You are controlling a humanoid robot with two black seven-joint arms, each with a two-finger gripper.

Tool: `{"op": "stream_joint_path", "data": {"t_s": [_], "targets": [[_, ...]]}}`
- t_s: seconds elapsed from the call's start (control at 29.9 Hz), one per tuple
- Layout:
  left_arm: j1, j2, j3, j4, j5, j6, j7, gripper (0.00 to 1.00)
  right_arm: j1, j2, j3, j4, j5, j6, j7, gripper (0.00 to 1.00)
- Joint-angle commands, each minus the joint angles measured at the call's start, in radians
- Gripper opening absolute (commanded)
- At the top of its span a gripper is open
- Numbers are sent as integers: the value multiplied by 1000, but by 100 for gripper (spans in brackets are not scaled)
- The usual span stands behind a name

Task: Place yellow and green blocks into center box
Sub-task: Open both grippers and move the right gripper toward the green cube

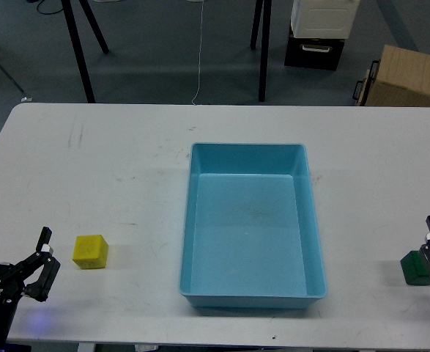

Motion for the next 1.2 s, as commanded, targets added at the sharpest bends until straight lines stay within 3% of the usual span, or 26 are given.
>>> {"op": "stream_joint_path", "data": {"t_s": [0.0, 0.27, 0.47, 0.6, 0.87, 1.0, 1.17], "targets": [[0, 0, 0, 0, 0, 0, 2, 100, 0, 0, 7, 1, 1, 0, 0, 100], [-3, -1, 0, 0, 14, 0, 0, 100, 23, -59, 45, -10, -19, 0, -9, 100], [-11, 6, -6, 0, 14, 0, -7, 100, 136, -424, 36, -50, -94, -54, -47, 100], [-40, 12, -2, 0, 14, 0, -7, 100, 262, -648, -49, -119, -169, -90, -112, 100], [-105, 9, 2, 0, 16, 0, -3, 100, 766, -958, -543, -189, -439, -153, -185, 100], [-128, 6, 3, 1, 16, 0, 0, 100, 1123, -975, -926, -199, -582, -133, -262, 100], [-138, 8, 18, 0, 17, 0, -1, 100, 1526, -943, -1374, -222, -682, -70, -284, 100]]}}
